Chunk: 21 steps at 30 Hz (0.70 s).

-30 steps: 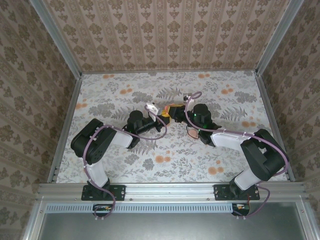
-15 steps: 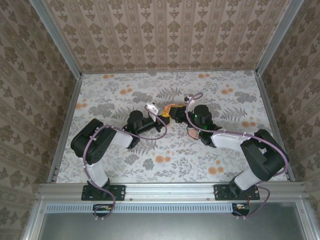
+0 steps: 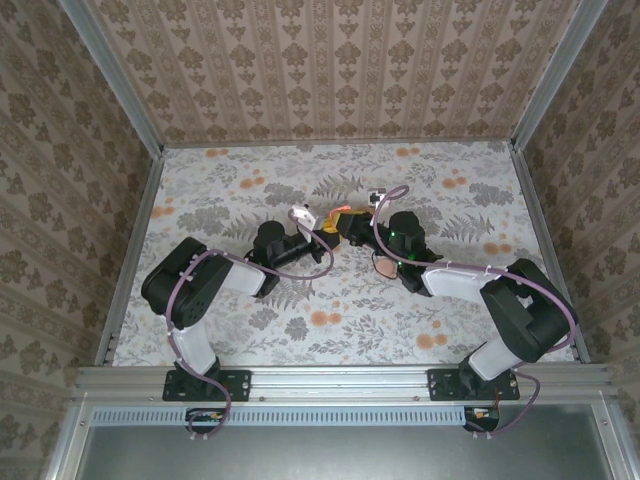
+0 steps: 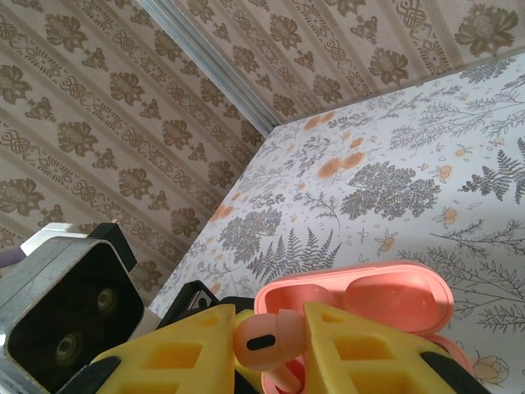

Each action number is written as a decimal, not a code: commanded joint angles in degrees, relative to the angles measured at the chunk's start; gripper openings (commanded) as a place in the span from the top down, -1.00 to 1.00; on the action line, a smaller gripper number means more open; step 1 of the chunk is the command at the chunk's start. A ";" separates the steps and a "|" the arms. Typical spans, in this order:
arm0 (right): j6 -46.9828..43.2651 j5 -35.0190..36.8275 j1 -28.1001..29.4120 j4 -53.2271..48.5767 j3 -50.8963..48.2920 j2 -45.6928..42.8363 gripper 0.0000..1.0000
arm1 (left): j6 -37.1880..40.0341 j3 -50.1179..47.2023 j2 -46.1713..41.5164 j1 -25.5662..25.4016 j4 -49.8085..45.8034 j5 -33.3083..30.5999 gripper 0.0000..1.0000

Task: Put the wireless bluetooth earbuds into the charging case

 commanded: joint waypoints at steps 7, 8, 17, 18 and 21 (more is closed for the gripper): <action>-0.07 0.89 0.75 -4.30 -1.59 -0.98 0.49 | 0.28 0.76 -2.26 -0.41 3.61 0.69 0.82; -0.41 1.57 0.76 -5.33 -1.70 -1.39 0.50 | 0.32 0.74 -2.32 -0.43 3.57 0.64 0.82; -2.14 3.61 0.75 -9.32 -1.68 -3.39 0.42 | 0.11 1.08 -2.49 -0.43 3.57 0.82 0.82; -2.23 3.61 0.75 -9.57 -1.63 -3.47 0.42 | 0.11 1.08 -2.50 -0.37 3.57 0.77 0.83; -2.23 3.70 0.75 -9.77 -1.37 -3.36 0.39 | 0.06 1.17 -2.67 -0.38 3.57 0.98 0.82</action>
